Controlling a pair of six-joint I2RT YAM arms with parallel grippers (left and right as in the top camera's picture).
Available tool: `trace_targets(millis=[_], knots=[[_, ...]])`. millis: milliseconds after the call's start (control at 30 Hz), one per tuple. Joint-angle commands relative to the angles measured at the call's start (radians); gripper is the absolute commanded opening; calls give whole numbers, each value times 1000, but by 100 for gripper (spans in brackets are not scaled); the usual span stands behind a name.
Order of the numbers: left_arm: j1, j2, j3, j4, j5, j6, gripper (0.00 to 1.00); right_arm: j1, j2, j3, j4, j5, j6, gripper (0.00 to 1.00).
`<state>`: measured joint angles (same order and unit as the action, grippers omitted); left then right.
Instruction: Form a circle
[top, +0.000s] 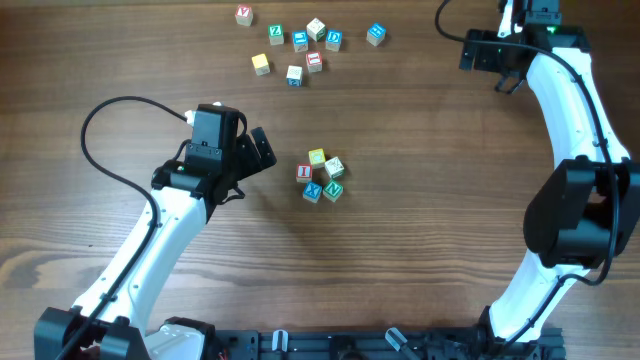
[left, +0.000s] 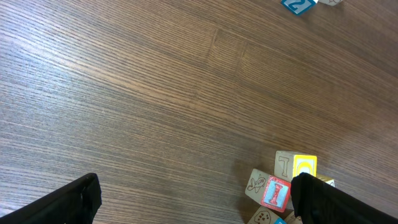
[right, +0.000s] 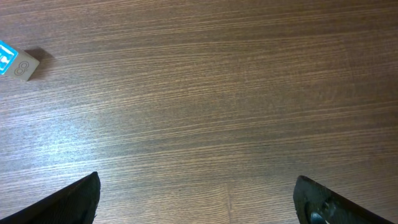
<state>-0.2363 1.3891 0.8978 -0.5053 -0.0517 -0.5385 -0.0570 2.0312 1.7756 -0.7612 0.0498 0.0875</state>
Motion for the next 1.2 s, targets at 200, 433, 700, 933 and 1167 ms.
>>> trace_targets(millis=[200, 433, 700, 933, 1167], knots=[[3, 2, 6, -1, -10, -9, 100, 0, 15, -2, 2, 10, -8, 100], [3, 2, 6, -1, -9, -9, 100, 0, 15, -2, 64, 6, -6, 100], [3, 2, 6, -1, -9, -9, 100, 0, 14, -1, 52, -164, 47, 100], [3, 2, 6, -1, -10, -9, 100, 88, 32, -2, -20, -476, 76, 4], [3, 2, 6, -1, -10, -9, 100, 373, 35, -2, -20, -262, 51, 4]])
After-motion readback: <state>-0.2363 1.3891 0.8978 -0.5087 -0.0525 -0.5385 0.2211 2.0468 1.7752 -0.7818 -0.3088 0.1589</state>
